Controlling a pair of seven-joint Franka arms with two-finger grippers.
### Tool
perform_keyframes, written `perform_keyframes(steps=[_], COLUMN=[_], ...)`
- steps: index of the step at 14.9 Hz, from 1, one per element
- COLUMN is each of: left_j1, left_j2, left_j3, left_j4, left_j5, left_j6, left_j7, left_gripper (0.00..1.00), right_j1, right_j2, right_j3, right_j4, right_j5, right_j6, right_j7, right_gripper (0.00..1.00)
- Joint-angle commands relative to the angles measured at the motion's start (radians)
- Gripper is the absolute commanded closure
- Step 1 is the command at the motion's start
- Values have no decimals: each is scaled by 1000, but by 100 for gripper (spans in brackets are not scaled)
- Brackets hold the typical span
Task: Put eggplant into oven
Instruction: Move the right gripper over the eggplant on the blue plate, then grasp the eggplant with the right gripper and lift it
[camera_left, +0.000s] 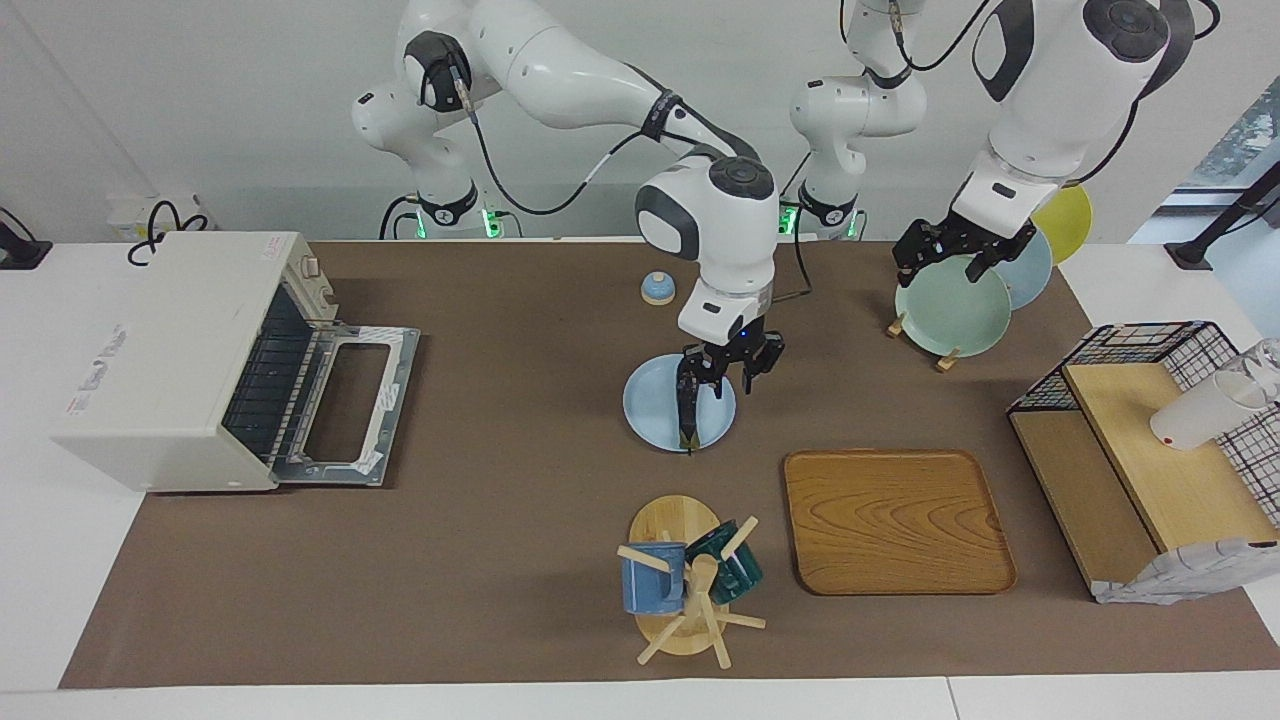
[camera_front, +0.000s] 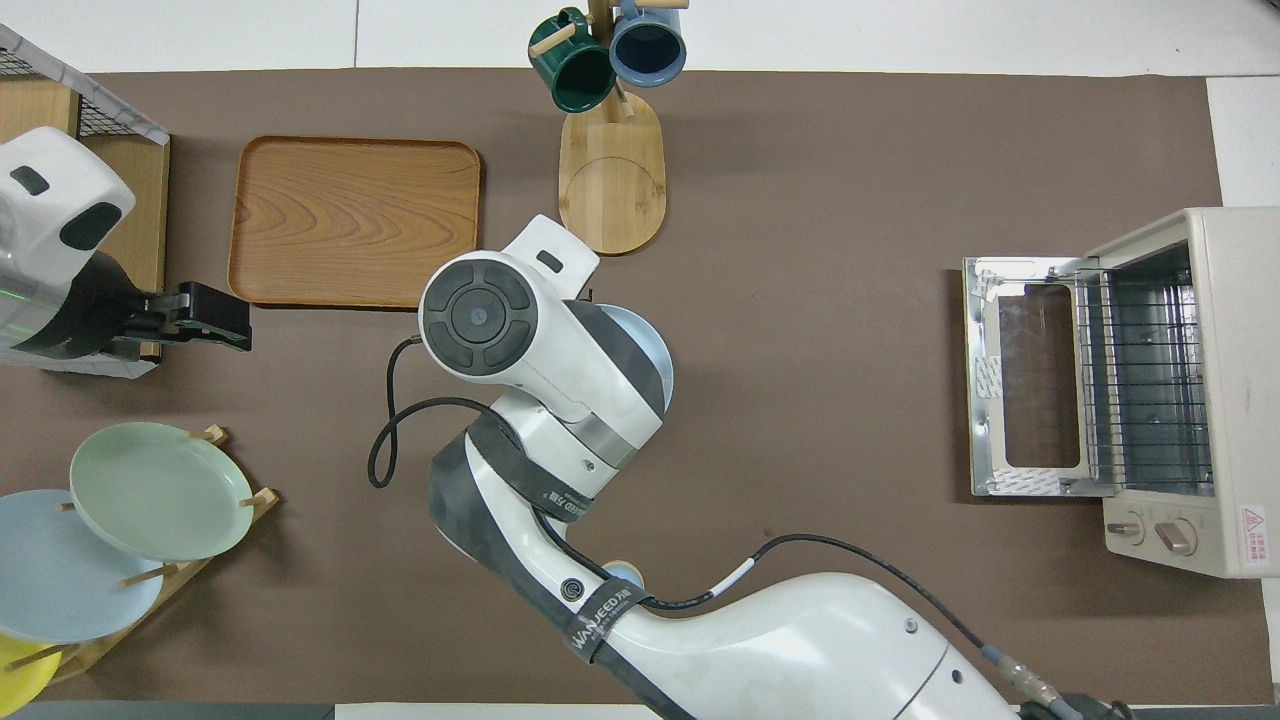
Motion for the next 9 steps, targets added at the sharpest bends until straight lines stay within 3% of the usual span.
perform_keyframes(steps=[1,3,9], left_j1=[-24,-38,-39], left_j2=[8,8,7], left_j3=[15,34,34], left_j4=[18,18,18], left_j5=[-8,-8,-8], left_j6=[3,-8,-25], left_j7=[4,5,7], left_gripper=[0,0,0], right_j1=[27,49,72], right_j2=[20,18,0], right_j3=[-1,-1,-1], right_j4=[-63,-138,-246], right_j5=[-41,-45,-96], right_j6=[123,185,192], right_j7=[33,32,35], right_gripper=[56,56,57])
